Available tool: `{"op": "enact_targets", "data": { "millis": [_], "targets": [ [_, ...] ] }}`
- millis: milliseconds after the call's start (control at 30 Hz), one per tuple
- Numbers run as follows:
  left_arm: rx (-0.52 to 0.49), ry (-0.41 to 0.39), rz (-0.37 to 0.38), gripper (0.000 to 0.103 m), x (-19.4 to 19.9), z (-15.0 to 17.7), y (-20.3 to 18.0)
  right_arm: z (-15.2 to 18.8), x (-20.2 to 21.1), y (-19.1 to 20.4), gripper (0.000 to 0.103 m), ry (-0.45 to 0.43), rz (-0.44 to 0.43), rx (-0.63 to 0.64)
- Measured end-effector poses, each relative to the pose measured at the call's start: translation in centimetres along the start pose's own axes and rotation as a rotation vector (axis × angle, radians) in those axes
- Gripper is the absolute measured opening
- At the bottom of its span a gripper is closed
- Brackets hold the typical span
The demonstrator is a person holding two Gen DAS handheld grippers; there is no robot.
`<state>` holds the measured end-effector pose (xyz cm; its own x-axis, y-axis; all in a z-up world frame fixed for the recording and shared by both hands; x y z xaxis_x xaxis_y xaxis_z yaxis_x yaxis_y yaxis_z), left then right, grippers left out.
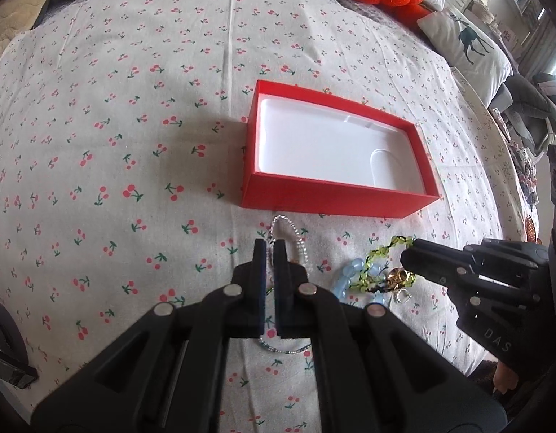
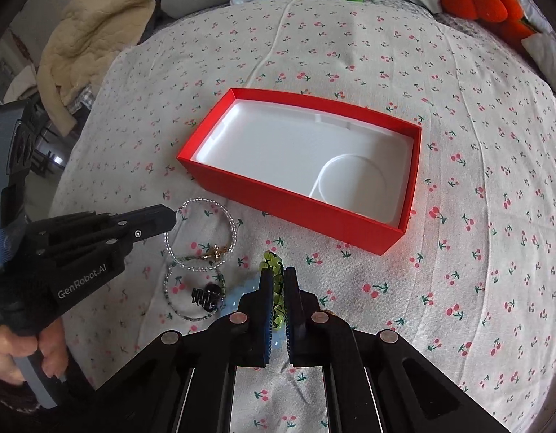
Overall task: Organize jewelry
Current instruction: 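Carry both bracelets into the red box and open both grippers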
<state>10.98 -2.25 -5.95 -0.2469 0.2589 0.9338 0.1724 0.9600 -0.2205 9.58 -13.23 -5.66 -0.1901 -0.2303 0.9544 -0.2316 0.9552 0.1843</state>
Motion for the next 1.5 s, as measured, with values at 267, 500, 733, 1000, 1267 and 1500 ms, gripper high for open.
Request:
{"op": "enact_targets", "data": {
  "millis": [267,500,733,1000,1267,1500],
  "targets": [
    [-0.002,-0.107,0.048,0.004,3.3,-2.7,-1.5,-1.6,4.9,-1.5,0.006,-0.126,-0.031,-0.060],
    [0.030,-0.208,0.173,0.004,5.3,-5.4,-3.2,-4.5,7.0,-3.1,0.006,-0.236,-0.030,-0.148],
    [0.015,-0.254,0.248,0.004,4.7,-7.2,-5.1,-6.6,8.1,-4.4,0.006,-0.312,-0.056,-0.207],
    [0.089,-0.182,0.113,0.004,0.0,-7.9,-1.5,-8.0,5.2,-2.9,0.006,-0.288,-0.146,-0.183],
    [0.065,-0.159,0.036,0.004,-1.2,-7.3,-0.9,-7.6,1.2,-5.0,0.006,-0.197,-0.003,-0.190],
    [0.030,-0.153,-0.011,0.005,-0.9,-7.1,-1.0,-7.1,0.9,-6.0,0.007,-0.182,0.051,-0.182]
  ]
}}
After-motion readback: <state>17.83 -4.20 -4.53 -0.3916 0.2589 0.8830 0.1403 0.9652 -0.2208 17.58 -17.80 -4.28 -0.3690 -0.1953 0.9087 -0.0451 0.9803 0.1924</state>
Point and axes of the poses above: each gripper's, at about its wrist camera, not at the fingertips, and x roughly against the way its jaws point, y to its left, z to its underside, the point moved 7 cm from there along -x, roughly the way its jaws point, and after that the axes turned 8 degrees about y, right-handed, at the moved point
